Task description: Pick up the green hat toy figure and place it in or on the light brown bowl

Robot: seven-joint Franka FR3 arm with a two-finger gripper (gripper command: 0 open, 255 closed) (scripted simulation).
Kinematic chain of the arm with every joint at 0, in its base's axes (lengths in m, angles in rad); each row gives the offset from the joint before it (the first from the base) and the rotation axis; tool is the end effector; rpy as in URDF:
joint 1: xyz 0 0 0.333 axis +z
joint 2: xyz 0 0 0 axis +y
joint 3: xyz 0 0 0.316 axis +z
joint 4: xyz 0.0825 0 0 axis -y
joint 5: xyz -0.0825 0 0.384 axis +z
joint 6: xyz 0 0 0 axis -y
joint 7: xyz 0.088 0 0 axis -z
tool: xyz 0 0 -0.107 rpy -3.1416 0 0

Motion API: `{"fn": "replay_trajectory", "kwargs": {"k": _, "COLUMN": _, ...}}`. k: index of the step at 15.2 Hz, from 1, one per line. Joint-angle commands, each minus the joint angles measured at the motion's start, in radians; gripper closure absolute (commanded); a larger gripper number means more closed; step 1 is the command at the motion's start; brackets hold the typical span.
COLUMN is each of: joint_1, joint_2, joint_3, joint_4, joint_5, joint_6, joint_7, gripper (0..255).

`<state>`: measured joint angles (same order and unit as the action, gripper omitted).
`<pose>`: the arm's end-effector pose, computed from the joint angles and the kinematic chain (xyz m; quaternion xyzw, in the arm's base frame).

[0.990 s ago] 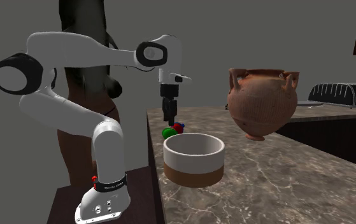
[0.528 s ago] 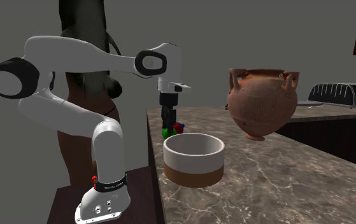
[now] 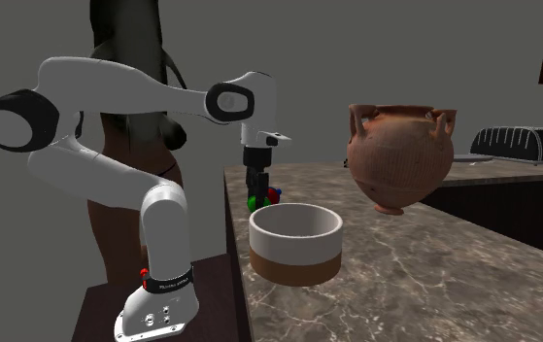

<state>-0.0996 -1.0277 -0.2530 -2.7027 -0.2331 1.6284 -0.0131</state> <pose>0.2281 -0.1138 0.4884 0.9949 -0.0960 -0.0298 0.0046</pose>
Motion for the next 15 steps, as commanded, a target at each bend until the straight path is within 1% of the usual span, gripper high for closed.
{"fn": "replay_trajectory", "kwargs": {"k": 1, "joint_1": 0.0, "joint_2": 0.0, "joint_3": 0.0, "joint_4": 0.0, "joint_5": 0.0, "joint_6": 0.0, "joint_7": 0.0, "gripper": 0}}
{"fn": "replay_trajectory", "kwargs": {"k": 2, "joint_1": 0.0, "joint_2": 0.0, "joint_3": 0.0, "joint_4": 0.0, "joint_5": 0.0, "joint_6": 0.0, "joint_7": 0.0, "gripper": 255}}
{"fn": "replay_trajectory", "kwargs": {"k": 11, "joint_1": 0.0, "joint_2": 0.0, "joint_3": 0.0, "joint_4": 0.0, "joint_5": 0.0, "joint_6": 0.0, "joint_7": 0.0, "gripper": 255}}
{"fn": "replay_trajectory", "kwargs": {"k": 15, "joint_1": 0.006, "joint_2": 0.008, "joint_3": 0.011, "joint_4": 0.057, "joint_5": 0.011, "joint_6": -0.048, "joint_7": -0.002, "gripper": 255}}
